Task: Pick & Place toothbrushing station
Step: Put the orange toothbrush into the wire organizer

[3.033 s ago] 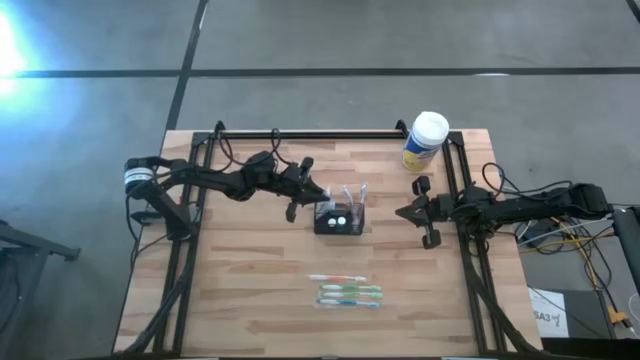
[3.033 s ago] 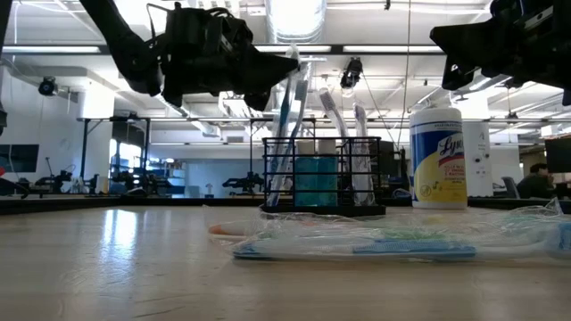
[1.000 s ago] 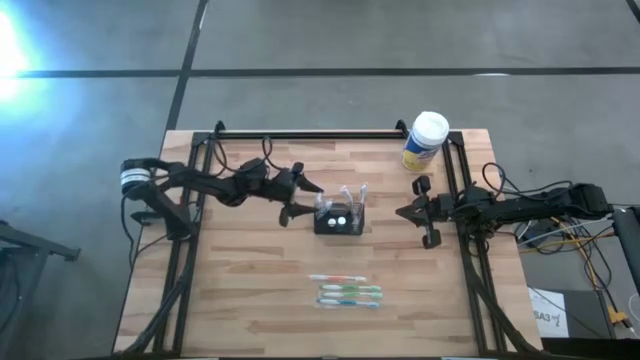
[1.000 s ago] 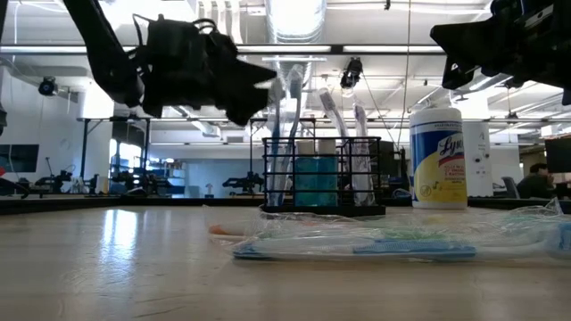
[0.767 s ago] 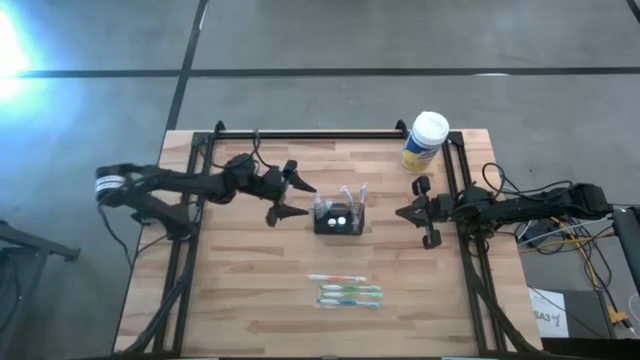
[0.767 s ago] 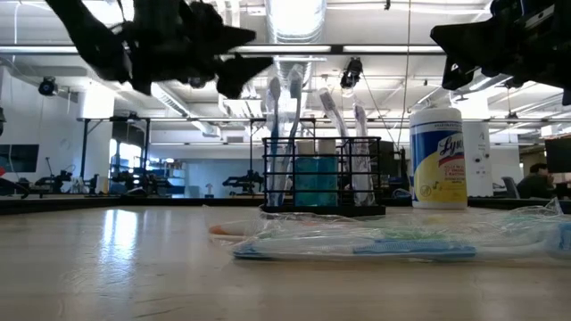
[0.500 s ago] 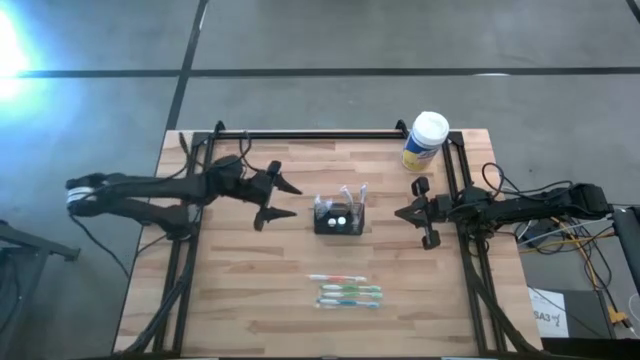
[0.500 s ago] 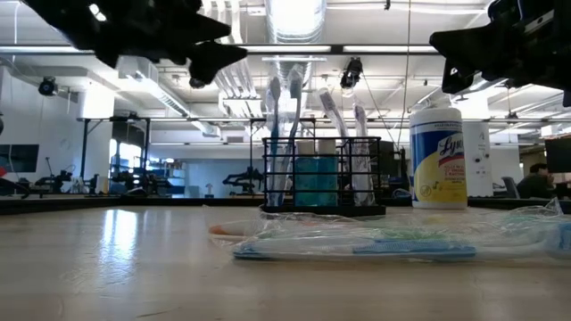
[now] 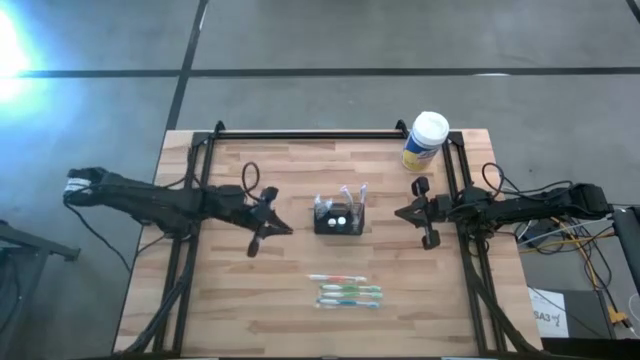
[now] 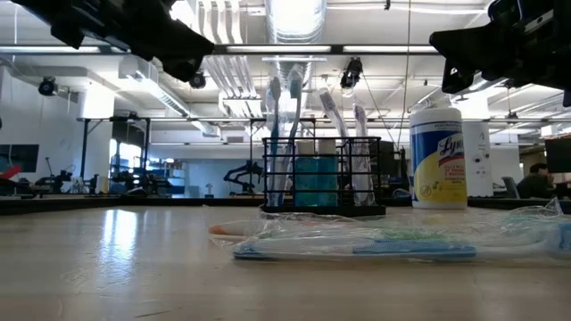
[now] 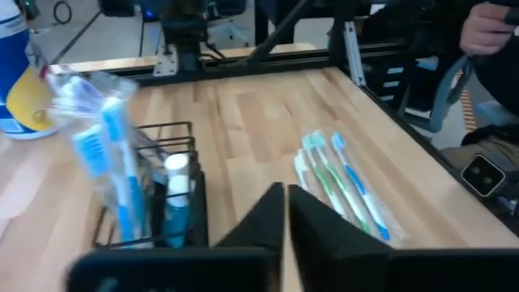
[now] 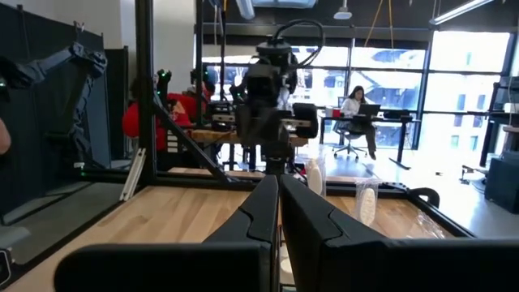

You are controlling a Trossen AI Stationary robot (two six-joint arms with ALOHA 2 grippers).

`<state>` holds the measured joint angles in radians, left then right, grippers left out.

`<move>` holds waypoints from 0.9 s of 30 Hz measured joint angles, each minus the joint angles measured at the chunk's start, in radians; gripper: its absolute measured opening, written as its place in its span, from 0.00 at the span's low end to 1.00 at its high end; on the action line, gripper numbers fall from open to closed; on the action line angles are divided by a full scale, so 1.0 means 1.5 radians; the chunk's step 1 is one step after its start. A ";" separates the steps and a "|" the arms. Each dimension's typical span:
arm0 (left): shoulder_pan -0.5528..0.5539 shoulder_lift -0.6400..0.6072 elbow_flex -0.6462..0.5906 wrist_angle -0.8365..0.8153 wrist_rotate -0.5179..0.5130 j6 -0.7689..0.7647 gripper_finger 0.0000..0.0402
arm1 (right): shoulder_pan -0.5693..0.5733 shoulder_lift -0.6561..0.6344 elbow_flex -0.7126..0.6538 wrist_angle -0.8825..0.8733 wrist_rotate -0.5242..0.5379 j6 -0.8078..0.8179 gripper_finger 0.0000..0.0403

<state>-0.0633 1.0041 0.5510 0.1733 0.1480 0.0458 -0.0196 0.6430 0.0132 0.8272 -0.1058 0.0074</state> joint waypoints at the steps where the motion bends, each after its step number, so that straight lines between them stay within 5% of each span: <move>1: -0.009 0.005 0.000 0.003 -0.007 -0.002 0.03 | 0.000 0.000 0.000 0.000 0.000 0.000 0.03; 21: -0.067 0.210 0.047 0.042 -0.004 -0.082 0.02 | 0.000 0.000 0.000 0.000 0.004 -0.005 0.03; 27: -0.076 0.284 0.076 0.054 -0.006 -0.095 0.02 | 0.000 0.003 0.000 -0.011 0.054 0.005 0.03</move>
<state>-0.1773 1.4298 0.6658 0.2539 0.1392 -0.0972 -0.0196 0.6468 0.0132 0.8111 -0.0246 0.0147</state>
